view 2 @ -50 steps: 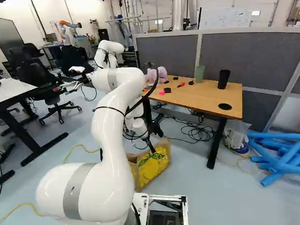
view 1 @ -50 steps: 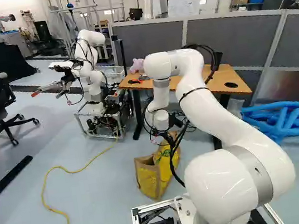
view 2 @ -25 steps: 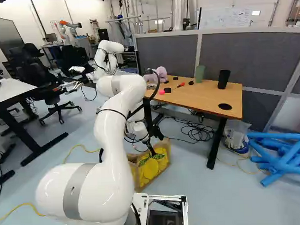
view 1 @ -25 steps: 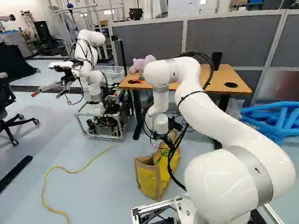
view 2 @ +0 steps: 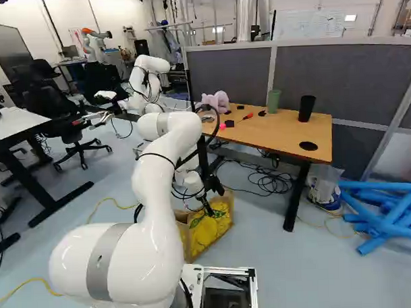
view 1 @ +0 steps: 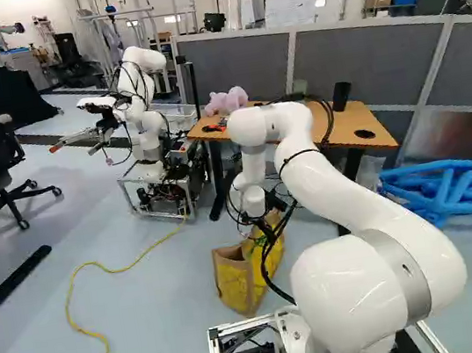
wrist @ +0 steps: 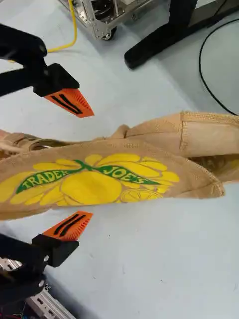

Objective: Pick up the bag on the ground and place it on the table

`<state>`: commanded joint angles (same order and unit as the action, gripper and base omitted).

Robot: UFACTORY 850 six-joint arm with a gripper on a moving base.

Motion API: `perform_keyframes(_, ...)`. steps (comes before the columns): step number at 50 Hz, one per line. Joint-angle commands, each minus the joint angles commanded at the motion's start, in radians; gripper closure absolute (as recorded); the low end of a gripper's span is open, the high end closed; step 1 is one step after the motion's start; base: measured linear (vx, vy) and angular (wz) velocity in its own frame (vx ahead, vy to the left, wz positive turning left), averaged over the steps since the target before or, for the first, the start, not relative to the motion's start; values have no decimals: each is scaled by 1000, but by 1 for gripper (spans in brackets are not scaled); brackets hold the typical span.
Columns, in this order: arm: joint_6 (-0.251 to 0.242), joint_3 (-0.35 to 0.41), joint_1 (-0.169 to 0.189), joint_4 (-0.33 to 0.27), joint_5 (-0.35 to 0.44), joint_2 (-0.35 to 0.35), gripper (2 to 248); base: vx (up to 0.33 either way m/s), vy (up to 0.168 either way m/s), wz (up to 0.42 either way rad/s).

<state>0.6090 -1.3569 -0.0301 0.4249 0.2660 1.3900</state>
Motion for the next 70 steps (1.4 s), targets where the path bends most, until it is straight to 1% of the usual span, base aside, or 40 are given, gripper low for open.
perform_keyframes(40,0,-192,-5,0,0,169,3,0,0,0)
perform_keyframes(70,0,-319,-10,0,0,289,3,0,0,0)
